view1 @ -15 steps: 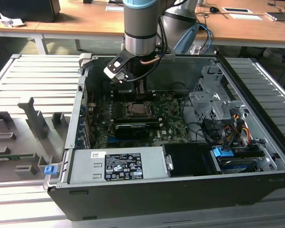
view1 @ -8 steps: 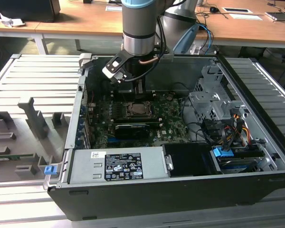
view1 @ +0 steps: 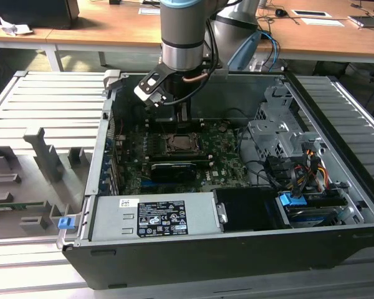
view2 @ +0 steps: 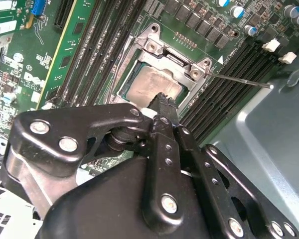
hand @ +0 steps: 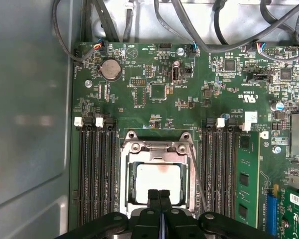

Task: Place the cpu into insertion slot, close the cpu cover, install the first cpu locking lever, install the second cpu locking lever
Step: 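Install the first cpu locking lever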

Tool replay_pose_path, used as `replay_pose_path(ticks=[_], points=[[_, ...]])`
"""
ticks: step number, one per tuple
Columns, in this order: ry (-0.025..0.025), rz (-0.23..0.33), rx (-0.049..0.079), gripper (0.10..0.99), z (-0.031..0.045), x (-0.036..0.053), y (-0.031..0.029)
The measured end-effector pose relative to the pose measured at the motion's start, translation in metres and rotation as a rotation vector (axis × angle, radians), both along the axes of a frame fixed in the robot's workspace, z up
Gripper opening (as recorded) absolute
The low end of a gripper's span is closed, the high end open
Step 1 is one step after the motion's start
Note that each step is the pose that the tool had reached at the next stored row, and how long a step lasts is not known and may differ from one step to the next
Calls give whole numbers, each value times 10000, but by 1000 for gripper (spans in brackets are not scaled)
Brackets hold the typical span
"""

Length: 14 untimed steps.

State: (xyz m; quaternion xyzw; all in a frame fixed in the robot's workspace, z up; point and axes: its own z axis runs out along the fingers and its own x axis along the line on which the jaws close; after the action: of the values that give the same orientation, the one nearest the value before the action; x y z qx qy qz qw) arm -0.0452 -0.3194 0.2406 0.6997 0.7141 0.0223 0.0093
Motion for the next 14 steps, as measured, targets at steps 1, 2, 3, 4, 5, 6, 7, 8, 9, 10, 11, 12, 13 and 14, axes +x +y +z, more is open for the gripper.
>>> replay_pose_path(ticks=[1,2,3,4,5,6,7,8,9,10,11,12,13,14], points=[[0,0,1,106,3,0,0],[0,0,1,106,8,0,0],[-1,0,1,106,12,0,0],[-1,0,1,106,16,0,0],[-1,0,2,106,17,0,0],[-1,0,2,106,20,0,0],[0,0,0,106,24,0,0],[0,0,0,106,28,0,0],[0,0,1,106,32,0,0],[-1,0,1,106,37,0,0],[-1,0,1,106,42,0,0],[-1,0,2,106,47,0,0],[-1,0,2,106,53,0,0],[-1,0,1,106,59,0,0]])
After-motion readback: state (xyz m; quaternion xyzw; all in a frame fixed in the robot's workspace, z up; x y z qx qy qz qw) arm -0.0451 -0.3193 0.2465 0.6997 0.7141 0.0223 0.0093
